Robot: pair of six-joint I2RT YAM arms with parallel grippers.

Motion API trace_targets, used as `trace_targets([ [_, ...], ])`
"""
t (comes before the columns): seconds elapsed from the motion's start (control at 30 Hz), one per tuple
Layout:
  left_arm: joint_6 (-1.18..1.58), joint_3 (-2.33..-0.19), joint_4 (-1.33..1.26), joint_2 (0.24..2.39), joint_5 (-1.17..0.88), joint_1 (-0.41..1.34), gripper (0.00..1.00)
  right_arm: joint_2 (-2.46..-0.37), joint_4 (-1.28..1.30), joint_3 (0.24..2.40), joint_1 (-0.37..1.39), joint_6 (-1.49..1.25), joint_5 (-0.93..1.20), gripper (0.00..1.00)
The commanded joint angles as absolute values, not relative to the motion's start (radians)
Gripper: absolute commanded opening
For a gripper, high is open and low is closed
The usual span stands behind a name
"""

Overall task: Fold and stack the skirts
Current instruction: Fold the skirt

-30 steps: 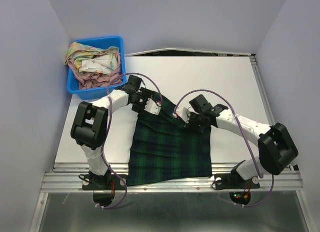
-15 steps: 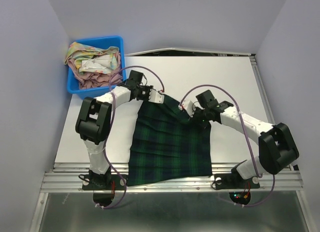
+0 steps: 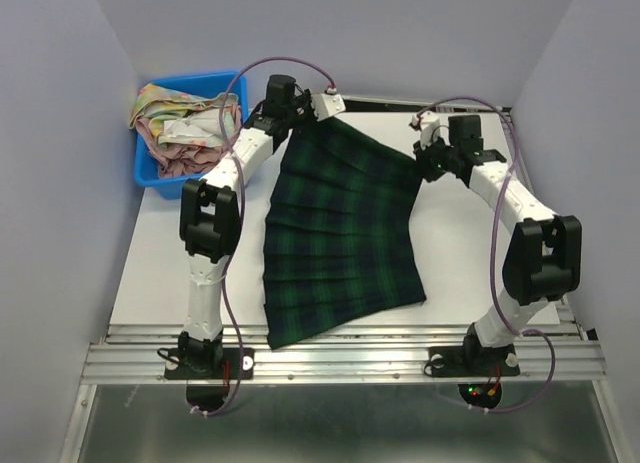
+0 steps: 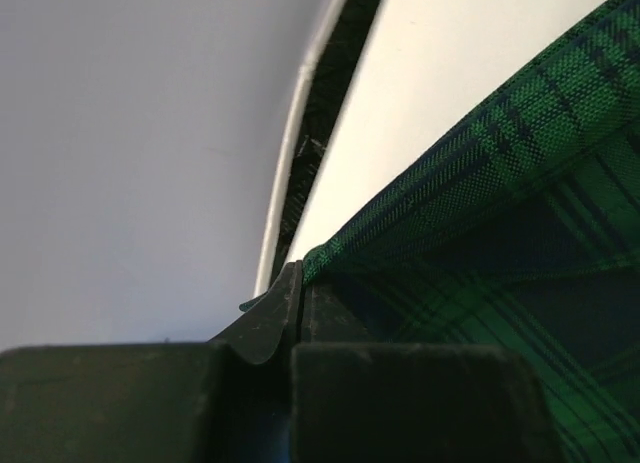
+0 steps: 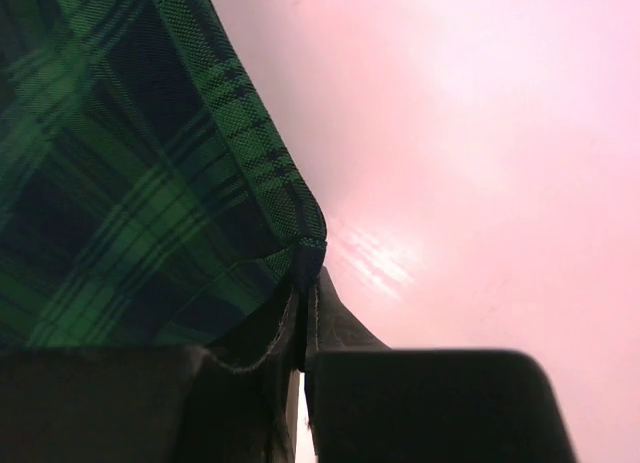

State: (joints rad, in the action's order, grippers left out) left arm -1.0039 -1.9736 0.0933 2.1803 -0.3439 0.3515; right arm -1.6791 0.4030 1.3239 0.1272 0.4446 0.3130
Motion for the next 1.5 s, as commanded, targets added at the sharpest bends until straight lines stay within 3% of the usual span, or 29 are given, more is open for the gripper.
trace_targets([
  [0.0,-0.943,-2.149,0.043,2.174,-0.207,0.324,0.00,-1.701,0.397,1.448,0.084,0.411,0.334,0.01],
  [0.17,-0.983,-2.080,0.124,2.057,-0.230,0.328,0.00,-1.666,0.425,1.439,0.075,0.475,0.409,0.01],
  [0.53,-0.977,-1.346,0.271,1.544,0.006,0.578,0.00,-1.513,0.431,1.166,0.075,0.725,0.475,0.01],
  [0.8,-0.801,-1.094,0.409,1.359,0.005,0.632,0.00,-1.283,0.506,0.933,0.075,0.877,0.581,0.01],
  [0.97,-0.827,-0.911,0.381,1.357,-0.014,0.666,0.00,-1.270,0.425,0.743,0.086,0.868,0.536,0.01],
  [1.17,-0.746,-0.902,0.318,1.526,-0.024,0.666,0.00,-1.419,0.282,0.735,0.086,0.741,0.459,0.01],
  [1.47,-0.666,-1.133,0.362,1.704,-0.037,0.612,0.00,-1.583,0.314,1.011,0.086,0.663,0.414,0.01],
])
